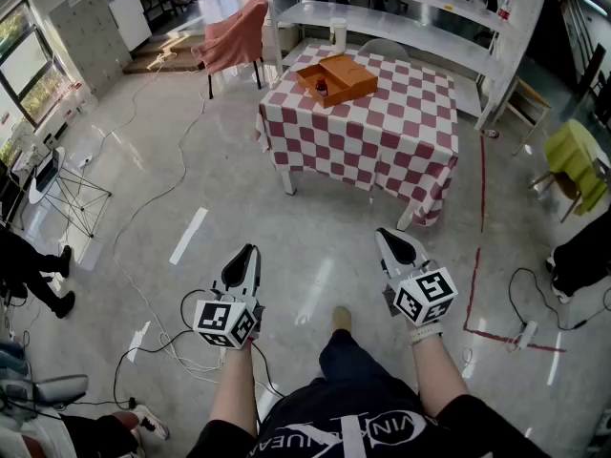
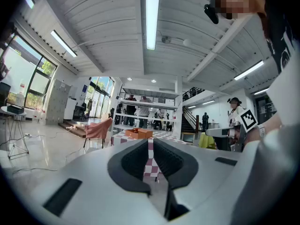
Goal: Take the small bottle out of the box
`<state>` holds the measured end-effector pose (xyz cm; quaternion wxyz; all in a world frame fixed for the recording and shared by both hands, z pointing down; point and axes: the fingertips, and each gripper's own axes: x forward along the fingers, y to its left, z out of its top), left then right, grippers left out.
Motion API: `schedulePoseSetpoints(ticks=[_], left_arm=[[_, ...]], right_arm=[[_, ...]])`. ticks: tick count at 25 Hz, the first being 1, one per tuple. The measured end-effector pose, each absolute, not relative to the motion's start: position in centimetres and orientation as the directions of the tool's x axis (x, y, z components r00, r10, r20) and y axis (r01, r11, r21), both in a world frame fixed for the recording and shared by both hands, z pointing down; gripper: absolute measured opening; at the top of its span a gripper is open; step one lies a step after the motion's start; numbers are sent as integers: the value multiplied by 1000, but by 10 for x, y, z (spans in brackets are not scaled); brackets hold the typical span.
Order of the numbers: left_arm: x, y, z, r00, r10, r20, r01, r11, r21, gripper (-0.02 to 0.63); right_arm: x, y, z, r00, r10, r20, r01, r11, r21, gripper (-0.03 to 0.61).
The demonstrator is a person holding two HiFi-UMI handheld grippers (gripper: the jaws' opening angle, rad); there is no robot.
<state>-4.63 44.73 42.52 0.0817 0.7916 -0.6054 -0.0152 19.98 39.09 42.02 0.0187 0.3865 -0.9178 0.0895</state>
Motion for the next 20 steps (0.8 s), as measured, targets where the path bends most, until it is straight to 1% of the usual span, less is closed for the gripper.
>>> schedulePoseSetpoints(ticks=[10, 20], left_arm=[[-62, 353, 414, 236, -969, 66, -964, -225, 145, 35], [-54, 250, 411, 218, -975, 42, -967, -210, 143, 35]], right_arm=[[178, 295, 416, -735, -668, 116, -678, 724, -125, 6], [185, 194, 414, -758, -644, 103, -652, 750, -111, 6]])
